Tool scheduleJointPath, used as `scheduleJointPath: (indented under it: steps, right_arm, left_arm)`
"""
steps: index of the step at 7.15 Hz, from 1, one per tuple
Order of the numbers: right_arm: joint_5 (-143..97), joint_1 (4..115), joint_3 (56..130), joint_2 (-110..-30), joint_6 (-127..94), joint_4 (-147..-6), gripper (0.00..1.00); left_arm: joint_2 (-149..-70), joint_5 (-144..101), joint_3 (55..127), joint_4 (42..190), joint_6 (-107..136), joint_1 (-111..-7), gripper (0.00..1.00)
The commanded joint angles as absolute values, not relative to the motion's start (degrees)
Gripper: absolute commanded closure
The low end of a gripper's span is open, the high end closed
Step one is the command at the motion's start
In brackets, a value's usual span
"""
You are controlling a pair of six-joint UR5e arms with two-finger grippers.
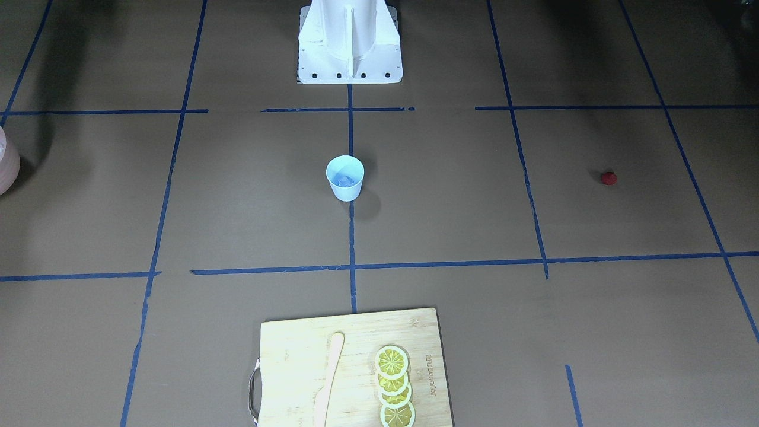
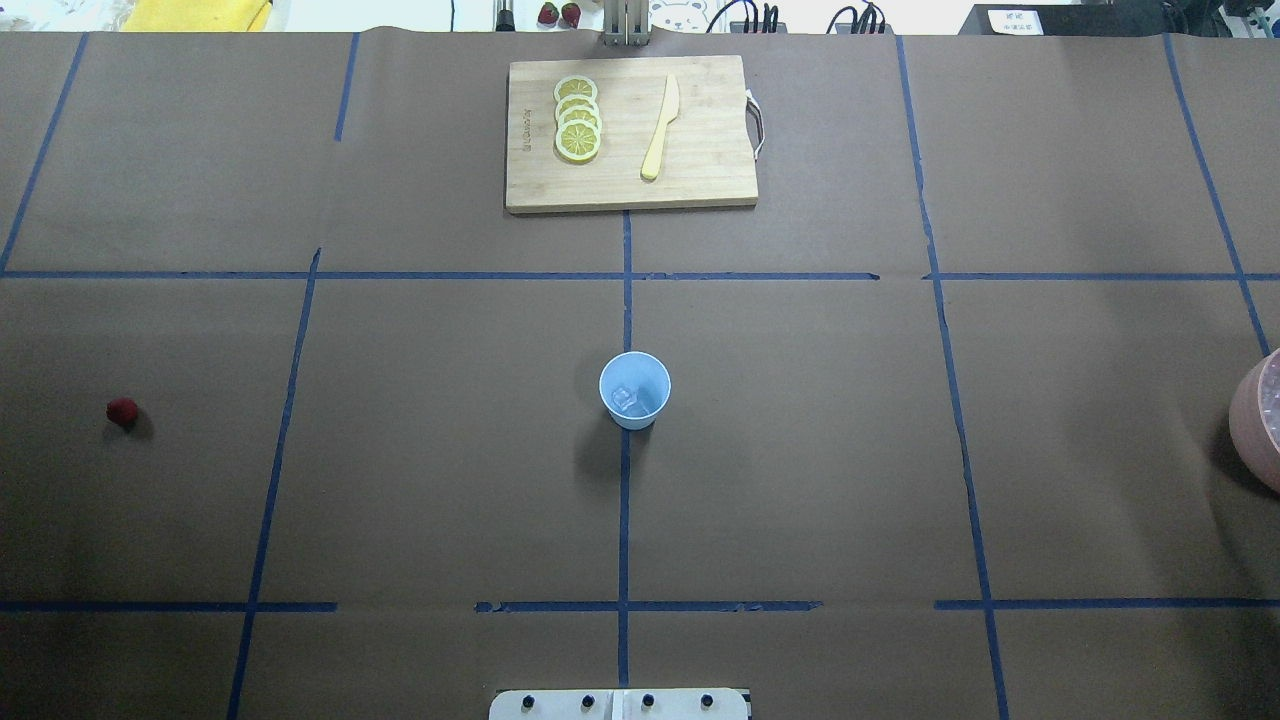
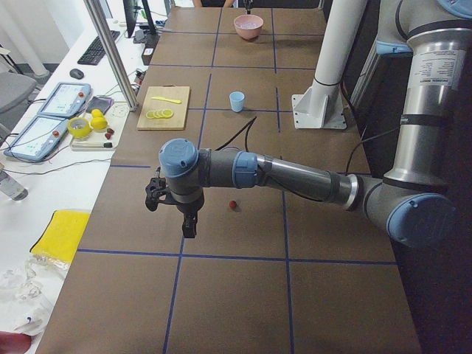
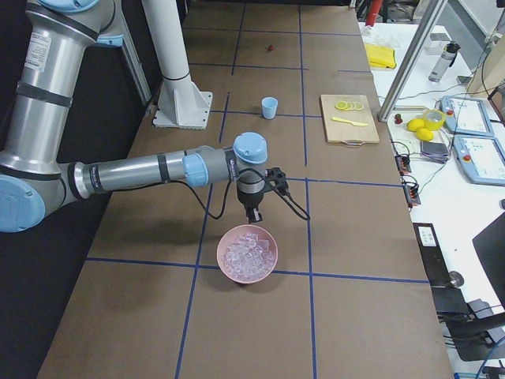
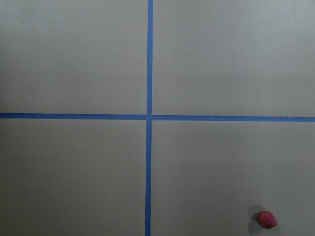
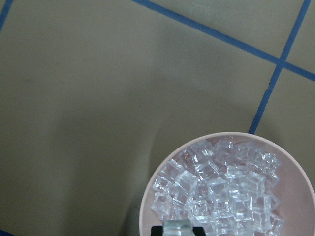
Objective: Put ice and strawberries in cup
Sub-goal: 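Close the right gripper on a third ice cube and lift it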
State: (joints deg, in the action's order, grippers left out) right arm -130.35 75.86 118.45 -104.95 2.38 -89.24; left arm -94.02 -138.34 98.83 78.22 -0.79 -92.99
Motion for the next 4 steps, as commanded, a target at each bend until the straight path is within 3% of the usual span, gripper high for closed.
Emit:
scheduleJointPath:
  steps: [1, 4]
  right_arm:
    - [-132.2, 75.6, 118.6, -93.1, -2.0, -97.3, 1.0]
    - [-132.0, 62.1, 113.6, -74.9, -24.3, -99.9, 1.0]
  left_arm:
    - [-93.9, -138.3, 98.7, 78.2, -0.8, -93.0, 0.0]
    - [-94.0, -138.3, 97.8, 78.2, -0.8, -92.9, 0.0]
